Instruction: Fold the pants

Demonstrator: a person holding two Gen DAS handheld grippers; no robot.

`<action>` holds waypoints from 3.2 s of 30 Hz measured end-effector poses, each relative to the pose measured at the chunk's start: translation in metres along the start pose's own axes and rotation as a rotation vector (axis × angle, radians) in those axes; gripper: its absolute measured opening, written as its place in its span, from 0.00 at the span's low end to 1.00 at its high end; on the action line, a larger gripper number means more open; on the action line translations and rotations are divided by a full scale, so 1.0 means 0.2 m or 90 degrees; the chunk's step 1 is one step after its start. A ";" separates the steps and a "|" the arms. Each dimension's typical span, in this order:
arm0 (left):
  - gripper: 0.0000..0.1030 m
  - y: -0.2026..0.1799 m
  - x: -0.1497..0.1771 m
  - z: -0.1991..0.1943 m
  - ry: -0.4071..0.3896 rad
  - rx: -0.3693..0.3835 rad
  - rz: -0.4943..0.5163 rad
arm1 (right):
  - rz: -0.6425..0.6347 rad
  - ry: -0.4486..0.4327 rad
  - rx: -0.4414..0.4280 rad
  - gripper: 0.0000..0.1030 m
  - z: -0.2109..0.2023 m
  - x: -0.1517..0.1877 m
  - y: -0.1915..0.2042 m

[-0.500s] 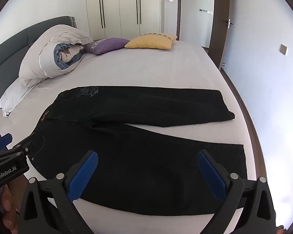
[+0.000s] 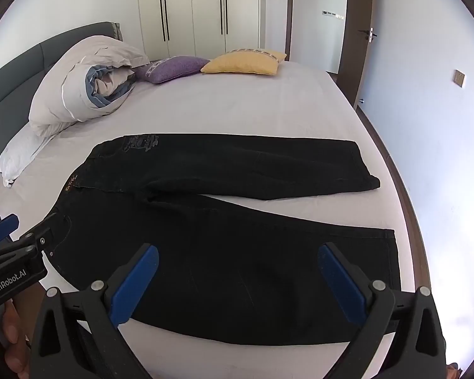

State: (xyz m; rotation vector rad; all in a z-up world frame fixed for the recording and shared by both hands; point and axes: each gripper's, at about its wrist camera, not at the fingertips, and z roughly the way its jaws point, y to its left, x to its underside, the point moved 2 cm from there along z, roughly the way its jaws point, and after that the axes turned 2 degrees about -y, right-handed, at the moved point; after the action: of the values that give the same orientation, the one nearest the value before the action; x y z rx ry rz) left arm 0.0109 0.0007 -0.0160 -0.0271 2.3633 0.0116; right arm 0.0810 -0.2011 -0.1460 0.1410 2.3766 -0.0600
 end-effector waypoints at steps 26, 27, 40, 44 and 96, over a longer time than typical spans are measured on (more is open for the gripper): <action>1.00 -0.02 0.01 -0.01 -0.001 0.001 -0.001 | -0.006 0.004 0.003 1.00 0.00 0.01 0.00; 1.00 -0.02 0.01 -0.01 -0.001 0.002 -0.001 | -0.006 0.004 0.003 1.00 0.00 0.00 0.00; 1.00 -0.02 0.01 -0.01 -0.001 0.001 0.000 | -0.008 0.005 0.002 1.00 -0.01 0.00 0.00; 1.00 -0.02 0.01 -0.01 -0.001 0.001 0.000 | -0.007 0.005 0.002 1.00 -0.01 0.00 0.00; 1.00 0.10 0.00 0.12 0.010 0.047 -0.039 | -0.014 0.012 -0.007 1.00 0.06 0.02 -0.04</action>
State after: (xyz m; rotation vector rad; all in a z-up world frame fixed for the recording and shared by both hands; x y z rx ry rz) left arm 0.0264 0.0220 -0.0329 -0.0640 2.3761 -0.1070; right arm 0.0853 -0.2097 -0.1567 0.1103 2.3963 -0.0560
